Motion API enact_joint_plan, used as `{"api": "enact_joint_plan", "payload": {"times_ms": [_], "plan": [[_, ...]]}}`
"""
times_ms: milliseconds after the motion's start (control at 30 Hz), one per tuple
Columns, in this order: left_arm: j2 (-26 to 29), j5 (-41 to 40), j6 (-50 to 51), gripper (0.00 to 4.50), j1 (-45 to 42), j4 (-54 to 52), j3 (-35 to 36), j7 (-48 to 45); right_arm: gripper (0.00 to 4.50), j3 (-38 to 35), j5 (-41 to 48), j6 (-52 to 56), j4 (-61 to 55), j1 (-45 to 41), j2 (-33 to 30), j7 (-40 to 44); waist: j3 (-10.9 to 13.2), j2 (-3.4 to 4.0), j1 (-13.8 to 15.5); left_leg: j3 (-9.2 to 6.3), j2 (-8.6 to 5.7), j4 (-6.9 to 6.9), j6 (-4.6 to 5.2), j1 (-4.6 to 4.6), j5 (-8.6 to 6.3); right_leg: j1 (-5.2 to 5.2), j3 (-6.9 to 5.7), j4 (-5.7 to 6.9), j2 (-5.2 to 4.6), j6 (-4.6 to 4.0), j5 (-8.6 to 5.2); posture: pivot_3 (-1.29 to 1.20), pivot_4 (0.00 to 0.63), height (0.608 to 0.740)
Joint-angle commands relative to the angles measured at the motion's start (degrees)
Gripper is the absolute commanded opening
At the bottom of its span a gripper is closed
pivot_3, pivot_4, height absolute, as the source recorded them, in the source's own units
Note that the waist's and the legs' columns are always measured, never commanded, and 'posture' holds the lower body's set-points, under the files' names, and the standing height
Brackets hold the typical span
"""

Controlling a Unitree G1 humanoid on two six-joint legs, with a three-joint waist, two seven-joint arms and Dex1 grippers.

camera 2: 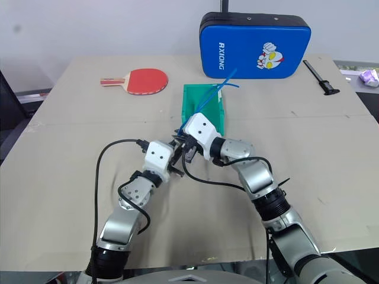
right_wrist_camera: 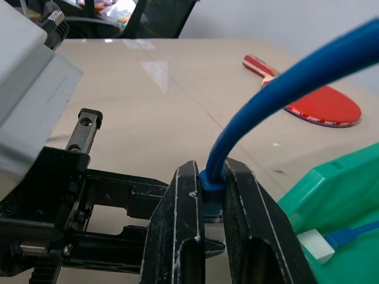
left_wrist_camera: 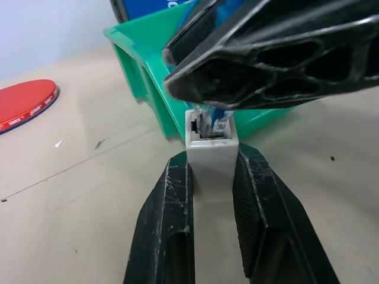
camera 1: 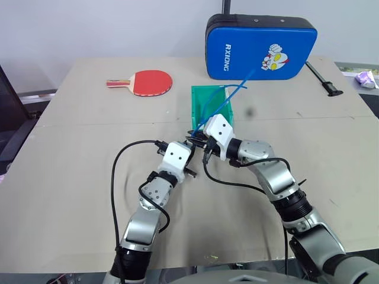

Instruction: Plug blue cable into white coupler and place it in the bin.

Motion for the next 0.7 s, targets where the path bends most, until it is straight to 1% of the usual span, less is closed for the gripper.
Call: {"api": "enact_joint_plan", "payload": {"times_ms": [33, 167, 367, 500, 600, 633, 667, 700], "plan": [[-0.58, 0.5, -2.71, 0.3, -2.26, -3.74, -0.84, 0.1, 0.0, 1.97, -1.08, 4.88, 1.0, -0.67, 0.92, -0.39, 0.0, 0.0, 0.0, 0.0, 0.0, 0.0, 0.0, 0.0, 0.0, 0.0, 0.0, 0.0, 0.0, 0.0, 0.0, 0.0, 0.15, 0.728], [-1.68, -0.41, -3.38, 0.3, -2.2, -4.77, -0.5, 0.62, 0.0, 3.76, -3.28, 10.29, 2.44, 0.06, 0.03, -1.17, 0.0, 0.0, 0.04, 0.0, 0.0, 0.0, 0.0, -0.01, 0.0, -0.01, -0.01, -0.01, -0.01, 0.0, 0.0, 0.0, 0.15, 0.728], [-2.71, -1.12, -5.26, 0.3, -2.62, -6.22, -0.85, 0.22, 0.0, 4.53, -3.39, 15.99, 3.66, 0.53, 0.32, -1.62, 0.0, 0.0, 0.0, 0.0, -0.01, 0.0, 0.0, -0.02, 0.0, -0.01, -0.01, -0.02, -0.02, 0.0, 0.0, 0.0, 0.15, 0.728], [-2.88, -0.95, -4.93, 0.3, -2.8, -6.47, -0.92, -0.12, 0.0, 2.8, -2.85, 13.32, 3.33, 0.65, 1.72, -3.42, 0.0, 0.0, -0.01, -0.03, 0.0, 0.0, 0.0, -0.02, 0.0, -0.01, -0.03, -0.01, 0.0, 0.0, 0.0, 0.0, 0.15, 0.728], [-2.64, -2.67, -4.3, 0.3, -0.99, -6.33, -0.17, -1.27, 0.0, 0.52, -0.44, 8.82, -0.58, -0.03, 1.45, -1.46, 0.0, 0.0, 0.03, -0.03, 0.0, -0.01, 0.0, -0.03, 0.0, -0.03, -0.04, -0.01, -0.01, 0.0, 0.0, 0.0, 0.15, 0.728], [-2.37, -2.66, -4.52, 1.1, -0.68, -6.52, -0.15, -1.53, 0.0, -0.24, 0.3, 9.07, -1.96, -0.27, 1.21, -1.07, 0.0, 0.0, 0.03, -0.03, -0.01, -0.01, 0.0, -0.04, 0.0, -0.02, -0.04, -0.02, -0.02, 0.0, 0.0, 0.0, 0.15, 0.728], [-2.16, -2.53, -4.74, 1.33, -0.57, -6.67, -0.19, -1.64, 0.0, -0.7, 0.77, 9.58, -2.73, -0.4, 1.07, -0.88, 0.0, -0.01, 0.01, -0.03, -0.01, -0.01, 0.0, -0.06, 0.0, -0.02, -0.04, -0.03, -0.02, 0.0, 0.0, 0.0, 0.15, 0.728], [-2.03, -2.47, -5.05, 1.8, -0.47, -6.73, -0.04, -1.55, 0.0, -1.42, 1.4, 9.72, -3.44, -0.74, 0.87, -0.64, 0.02, 0.02, 0.09, -0.03, 0.0, -0.01, 0.0, -0.07, 0.0, -0.03, -0.03, -0.05, -0.02, 0.0, 0.0, 0.0, 0.15, 0.728]]}}
